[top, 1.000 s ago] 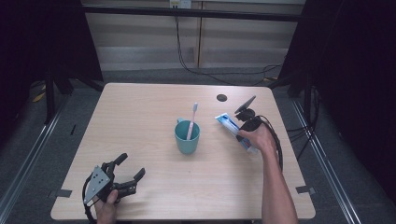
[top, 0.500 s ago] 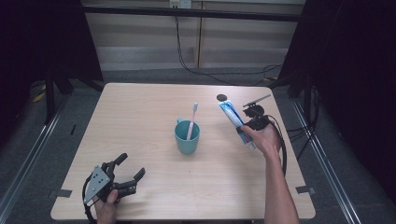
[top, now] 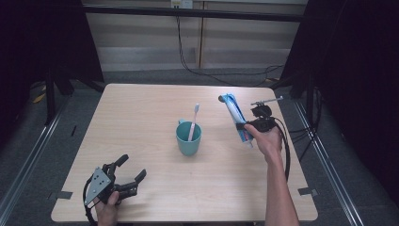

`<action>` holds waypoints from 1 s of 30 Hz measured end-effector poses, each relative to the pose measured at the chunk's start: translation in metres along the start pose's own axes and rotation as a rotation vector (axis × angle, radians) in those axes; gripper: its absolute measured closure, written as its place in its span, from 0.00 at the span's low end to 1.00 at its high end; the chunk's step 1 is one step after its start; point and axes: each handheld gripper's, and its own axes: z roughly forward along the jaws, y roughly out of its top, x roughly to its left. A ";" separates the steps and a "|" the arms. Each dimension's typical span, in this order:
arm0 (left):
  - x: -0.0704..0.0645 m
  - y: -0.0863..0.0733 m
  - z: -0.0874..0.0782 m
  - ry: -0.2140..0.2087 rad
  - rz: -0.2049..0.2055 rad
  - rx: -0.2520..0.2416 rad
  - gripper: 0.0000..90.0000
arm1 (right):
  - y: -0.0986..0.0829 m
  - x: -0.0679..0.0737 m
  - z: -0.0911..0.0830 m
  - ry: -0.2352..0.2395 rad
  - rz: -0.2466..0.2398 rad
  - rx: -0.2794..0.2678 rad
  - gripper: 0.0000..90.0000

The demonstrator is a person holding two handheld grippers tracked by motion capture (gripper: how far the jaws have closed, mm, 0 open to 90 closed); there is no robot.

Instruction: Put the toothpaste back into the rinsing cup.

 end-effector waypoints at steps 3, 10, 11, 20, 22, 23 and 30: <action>0.001 0.000 0.000 0.000 0.008 0.010 0.18 | -0.001 0.000 -0.003 0.018 0.002 -0.036 0.80; 0.001 0.000 0.000 -0.003 0.006 0.010 0.18 | -0.003 0.003 -0.005 0.047 -0.014 -0.133 0.80; 0.002 0.000 0.000 -0.004 0.015 0.011 0.18 | -0.003 0.004 -0.006 0.051 -0.013 -0.144 0.80; 0.001 0.000 0.000 -0.001 0.005 0.005 0.18 | -0.002 0.010 -0.014 0.088 -0.037 -0.266 0.80; 0.001 0.000 0.000 -0.006 0.010 0.006 0.18 | -0.003 0.012 -0.015 0.100 -0.045 -0.295 0.80; 0.001 0.000 0.000 -0.006 0.007 0.004 0.18 | -0.003 0.013 -0.017 0.101 -0.050 -0.319 0.80; 0.000 0.000 0.000 -0.001 -0.005 0.000 0.18 | -0.001 0.020 -0.021 0.130 -0.053 -0.401 0.80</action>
